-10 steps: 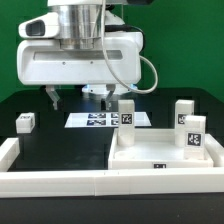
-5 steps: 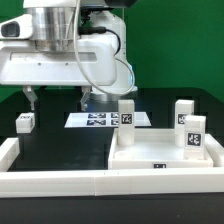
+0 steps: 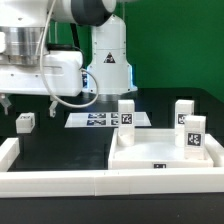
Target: Assemble square table
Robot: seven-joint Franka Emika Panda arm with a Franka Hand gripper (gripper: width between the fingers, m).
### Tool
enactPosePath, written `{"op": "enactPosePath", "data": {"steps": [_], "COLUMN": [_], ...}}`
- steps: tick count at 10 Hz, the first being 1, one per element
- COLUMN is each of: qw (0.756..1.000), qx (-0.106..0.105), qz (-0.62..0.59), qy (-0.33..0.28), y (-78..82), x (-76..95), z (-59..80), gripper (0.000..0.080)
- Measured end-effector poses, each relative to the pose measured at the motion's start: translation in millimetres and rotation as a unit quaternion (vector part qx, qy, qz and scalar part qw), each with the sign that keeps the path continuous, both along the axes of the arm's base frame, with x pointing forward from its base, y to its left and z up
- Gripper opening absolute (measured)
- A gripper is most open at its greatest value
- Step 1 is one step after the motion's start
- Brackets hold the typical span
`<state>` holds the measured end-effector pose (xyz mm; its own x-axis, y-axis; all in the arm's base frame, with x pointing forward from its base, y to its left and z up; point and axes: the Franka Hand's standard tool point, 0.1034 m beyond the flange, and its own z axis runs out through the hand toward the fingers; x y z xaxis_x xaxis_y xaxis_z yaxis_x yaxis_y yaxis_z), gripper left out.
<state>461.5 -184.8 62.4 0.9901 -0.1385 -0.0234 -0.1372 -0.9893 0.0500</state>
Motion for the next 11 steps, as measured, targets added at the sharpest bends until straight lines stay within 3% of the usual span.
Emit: {"op": "enactPosePath", "data": {"steps": [4,7,9,11], "qw": [1.0,1.0,1.0,1.0], "qx": [-0.002,-0.004,-0.005,-0.005], "qz": [0.0,-0.006,-0.01,-0.008], "qy": [-0.001,0.011,0.019,0.019], "y": [-6.5,-7.1,-12.6,-10.9], "x": [0.4,-27.4,-36.5,-35.0], "z": [0.1,-13.2,-19.1,-18.8], "gripper": [0.0649,0.0649,0.0649,0.0649]}}
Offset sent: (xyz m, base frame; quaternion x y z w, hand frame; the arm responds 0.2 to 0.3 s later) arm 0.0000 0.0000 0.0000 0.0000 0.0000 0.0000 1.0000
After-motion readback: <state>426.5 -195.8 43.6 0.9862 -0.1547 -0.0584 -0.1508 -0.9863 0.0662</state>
